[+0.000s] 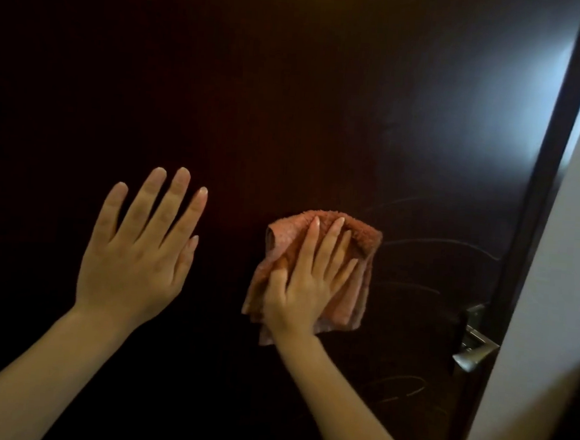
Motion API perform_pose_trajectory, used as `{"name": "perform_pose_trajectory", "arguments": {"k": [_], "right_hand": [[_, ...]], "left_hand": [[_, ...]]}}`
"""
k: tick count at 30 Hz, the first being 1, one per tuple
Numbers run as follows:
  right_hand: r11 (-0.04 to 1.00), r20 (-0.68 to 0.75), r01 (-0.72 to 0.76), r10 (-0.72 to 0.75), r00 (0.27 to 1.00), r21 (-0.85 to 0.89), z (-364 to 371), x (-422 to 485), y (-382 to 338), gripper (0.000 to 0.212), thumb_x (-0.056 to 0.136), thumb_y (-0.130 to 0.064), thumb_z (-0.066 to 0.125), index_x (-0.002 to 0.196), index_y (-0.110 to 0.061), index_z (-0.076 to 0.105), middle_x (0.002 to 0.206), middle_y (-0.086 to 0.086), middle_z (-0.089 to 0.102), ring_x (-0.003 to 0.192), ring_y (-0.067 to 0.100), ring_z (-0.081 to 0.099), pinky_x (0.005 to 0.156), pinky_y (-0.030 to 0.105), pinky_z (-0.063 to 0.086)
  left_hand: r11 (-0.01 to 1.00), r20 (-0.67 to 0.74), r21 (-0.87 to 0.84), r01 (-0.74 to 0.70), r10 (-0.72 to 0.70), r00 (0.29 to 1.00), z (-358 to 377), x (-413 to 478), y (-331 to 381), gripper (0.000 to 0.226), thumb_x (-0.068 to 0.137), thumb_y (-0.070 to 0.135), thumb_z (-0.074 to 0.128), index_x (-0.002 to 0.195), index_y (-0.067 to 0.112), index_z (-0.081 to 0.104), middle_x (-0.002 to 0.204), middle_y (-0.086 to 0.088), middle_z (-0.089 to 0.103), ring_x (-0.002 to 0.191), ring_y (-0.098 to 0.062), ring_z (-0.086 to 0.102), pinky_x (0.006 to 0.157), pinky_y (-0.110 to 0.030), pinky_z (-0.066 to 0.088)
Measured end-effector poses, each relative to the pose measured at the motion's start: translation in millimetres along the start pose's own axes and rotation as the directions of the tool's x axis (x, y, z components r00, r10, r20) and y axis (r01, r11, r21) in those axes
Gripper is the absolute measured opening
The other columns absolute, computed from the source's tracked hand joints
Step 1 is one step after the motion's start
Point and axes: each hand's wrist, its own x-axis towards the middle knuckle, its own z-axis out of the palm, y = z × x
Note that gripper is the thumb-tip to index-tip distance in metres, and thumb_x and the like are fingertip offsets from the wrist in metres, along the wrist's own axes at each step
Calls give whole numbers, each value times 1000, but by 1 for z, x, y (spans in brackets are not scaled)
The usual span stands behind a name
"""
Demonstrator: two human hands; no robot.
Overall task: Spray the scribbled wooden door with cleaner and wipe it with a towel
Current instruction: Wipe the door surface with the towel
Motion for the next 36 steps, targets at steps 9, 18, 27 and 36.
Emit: {"name": "perform_pose_trajectory", "arguments": {"k": [9, 18, 27, 36], "right_hand": [[693, 153, 700, -683, 714, -170, -28, 50, 97, 53, 91, -51, 25, 140, -30, 28, 153, 4, 16, 142, 24, 11, 110, 54, 6], [969, 5, 239, -240, 971, -67, -23, 54, 90, 72, 84, -34, 32, 146, -37, -4, 156, -6, -5, 144, 20, -4, 114, 52, -2], [984, 34, 174, -173, 984, -31, -15, 38, 38, 80, 80, -43, 36, 148, -29, -5, 155, 6, 0, 143, 25, -11, 112, 53, -7], [683, 98, 713, -707, 700, -157, -41, 98, 142, 47, 96, -44, 23, 140, -29, 30, 150, 4, 22, 144, 20, 8, 112, 52, 8]], "left_hand": [[987, -85, -147, 72, -85, 993, -4, 16, 14, 53, 93, 24, 34, 143, 8, 26, 150, -16, 24, 144, -25, 6, 117, -42, 2], [993, -41, -29, 111, -112, 993, 11, 52, 55, 58, 96, 34, 31, 148, 13, 18, 154, -18, 8, 143, -31, -3, 116, -43, -4], [992, -54, -20, 122, -123, 991, 12, 54, 58, 59, 94, 32, 35, 147, 11, 19, 154, -19, 8, 143, -32, -1, 116, -45, -3], [995, -91, -42, 90, -94, 991, 19, 67, 84, 52, 96, 25, 35, 144, 8, 26, 152, -16, 15, 144, -28, 1, 117, -44, -2]]}}
